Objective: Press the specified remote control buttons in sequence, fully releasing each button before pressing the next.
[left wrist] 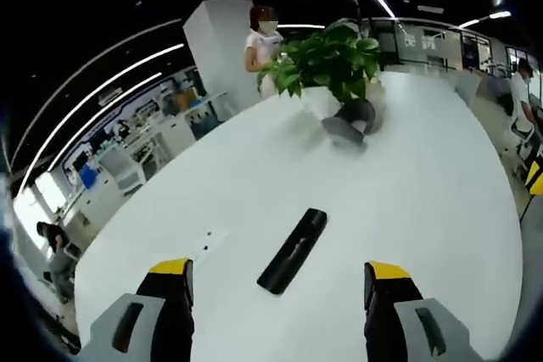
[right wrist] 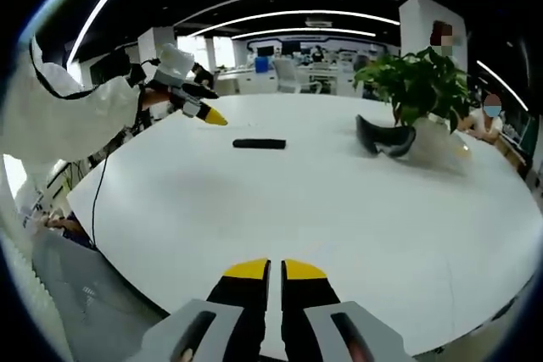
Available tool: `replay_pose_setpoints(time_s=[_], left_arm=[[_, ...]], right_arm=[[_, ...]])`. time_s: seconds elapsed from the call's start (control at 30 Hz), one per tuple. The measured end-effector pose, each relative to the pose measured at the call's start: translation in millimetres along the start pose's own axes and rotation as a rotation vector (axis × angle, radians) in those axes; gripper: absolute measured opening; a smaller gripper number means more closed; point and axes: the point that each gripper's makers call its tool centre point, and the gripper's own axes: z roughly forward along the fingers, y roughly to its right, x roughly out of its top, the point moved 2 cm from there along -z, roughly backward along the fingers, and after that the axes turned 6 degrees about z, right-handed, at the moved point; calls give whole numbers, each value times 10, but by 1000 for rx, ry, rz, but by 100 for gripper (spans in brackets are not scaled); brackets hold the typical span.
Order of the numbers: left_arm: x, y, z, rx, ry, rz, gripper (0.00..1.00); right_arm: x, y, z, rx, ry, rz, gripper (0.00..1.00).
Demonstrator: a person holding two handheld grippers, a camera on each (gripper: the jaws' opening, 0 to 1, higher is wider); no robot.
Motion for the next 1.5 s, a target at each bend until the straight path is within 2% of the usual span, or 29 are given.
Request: replay_pose_setpoints(time_s=[0.1,0.37,0.5,0.6,0.8,0.83,0.93,1.0,1.13,1.2,1.23,1.27,1.37,1.4,1.47,1.5], left_arm=[[-50,-5,170,-46,-40,38,79],[-102,-49,435,-99,-93,90,70],[-207,-22,556,-147,-131,113,70],[-303,-40,638,-167,-173,132,69],[-382,-108,757,-180,-223,159,60],[-389,-113,775,-179,-225,170,60],[-438,-68,827,-235,-255,216,57],[-480,-81,861,-240,-289,257,56],[-527,-22,914,-303,-334,228,54],[-589,-40,902,-329,-387,267,52],[-542,-54,940,-320,-363,273,51],[-536,-33,954,-341,-358,276,51],[-545,-30,974,-374,-380,261,50],[-562,-9,969,-400,-393,245,48],[-597,66,951,-461,-429,158,40],[-603,93,951,-494,-426,144,37]], right_arm=[[-8,10,3,-5,-6,9,0],[-53,18,1,-12,-37,25,0],[-60,22,-4,-17,-43,26,0],[-61,32,-9,-21,-44,31,0],[-90,15,4,-16,-64,34,0],[-96,0,9,-14,-70,25,0],[-114,0,15,-14,-84,20,0],[-123,12,18,-18,-90,24,0],[-127,9,17,-16,-94,26,0],[-143,4,22,-16,-106,24,0],[-144,4,24,-17,-107,24,0],[-144,6,24,-18,-107,24,0],[-150,13,27,-21,-111,29,0],[-152,13,27,-21,-112,28,0],[-153,12,29,-23,-112,24,0],[-156,15,30,-23,-114,26,0]])
